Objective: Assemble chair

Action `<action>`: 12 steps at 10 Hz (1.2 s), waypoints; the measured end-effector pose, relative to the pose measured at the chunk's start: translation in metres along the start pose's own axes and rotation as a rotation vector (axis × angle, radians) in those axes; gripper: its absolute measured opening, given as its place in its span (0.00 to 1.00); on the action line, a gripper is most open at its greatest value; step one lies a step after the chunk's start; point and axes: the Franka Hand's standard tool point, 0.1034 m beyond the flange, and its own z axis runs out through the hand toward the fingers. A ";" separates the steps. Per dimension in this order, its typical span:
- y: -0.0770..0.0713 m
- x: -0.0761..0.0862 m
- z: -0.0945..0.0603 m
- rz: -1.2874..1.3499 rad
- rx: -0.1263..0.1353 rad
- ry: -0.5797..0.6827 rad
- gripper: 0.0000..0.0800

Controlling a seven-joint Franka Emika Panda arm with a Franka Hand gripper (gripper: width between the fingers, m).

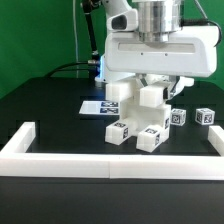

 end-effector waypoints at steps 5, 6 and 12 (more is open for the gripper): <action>0.007 0.010 0.010 -0.112 -0.009 0.016 0.36; 0.008 0.011 0.010 -0.117 -0.008 0.019 0.36; 0.009 0.014 0.010 -0.127 -0.009 0.021 0.67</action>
Offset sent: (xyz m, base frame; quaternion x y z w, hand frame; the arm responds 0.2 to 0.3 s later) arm 0.0099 -0.0024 -0.0124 0.0126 0.0114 -0.0614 0.9980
